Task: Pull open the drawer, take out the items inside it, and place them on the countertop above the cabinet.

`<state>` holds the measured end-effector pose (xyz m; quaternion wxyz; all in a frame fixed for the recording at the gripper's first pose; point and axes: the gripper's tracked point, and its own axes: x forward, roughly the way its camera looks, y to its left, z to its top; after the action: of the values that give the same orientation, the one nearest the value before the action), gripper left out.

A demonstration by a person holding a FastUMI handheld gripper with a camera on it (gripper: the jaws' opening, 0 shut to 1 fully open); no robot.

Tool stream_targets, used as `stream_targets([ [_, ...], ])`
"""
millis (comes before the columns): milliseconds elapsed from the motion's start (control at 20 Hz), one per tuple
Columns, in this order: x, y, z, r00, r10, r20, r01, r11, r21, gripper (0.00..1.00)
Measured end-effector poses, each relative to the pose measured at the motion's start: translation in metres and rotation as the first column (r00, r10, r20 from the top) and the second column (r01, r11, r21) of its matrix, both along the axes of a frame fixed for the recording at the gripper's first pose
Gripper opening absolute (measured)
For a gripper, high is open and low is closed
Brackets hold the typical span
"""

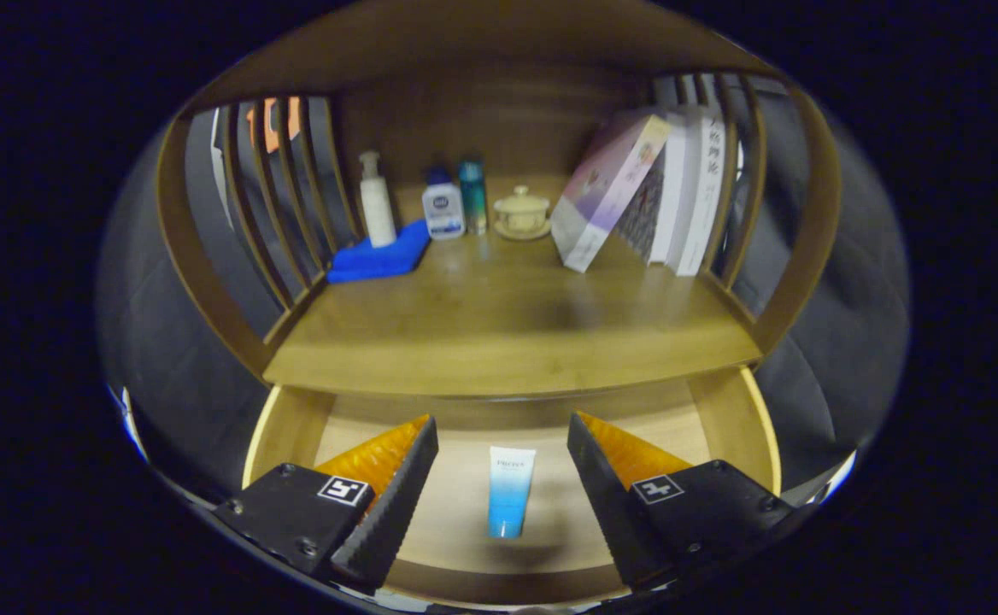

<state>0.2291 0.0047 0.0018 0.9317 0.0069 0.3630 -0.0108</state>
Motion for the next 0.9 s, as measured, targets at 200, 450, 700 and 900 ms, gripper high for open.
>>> stream_targets([
  [200,0.000,-0.001,-0.050,0.984,-0.007,-0.179,0.002,1.000,-0.028,0.97],
  [450,-0.010,-0.007,-0.092,0.932,-0.046,-0.359,0.041,0.999,-0.022,0.96],
  [700,-0.019,-0.007,-0.113,0.885,-0.054,-0.462,0.067,0.998,0.010,0.96],
  [900,-0.025,-0.008,-0.124,0.861,-0.059,-0.506,0.082,0.996,0.024,0.82],
])
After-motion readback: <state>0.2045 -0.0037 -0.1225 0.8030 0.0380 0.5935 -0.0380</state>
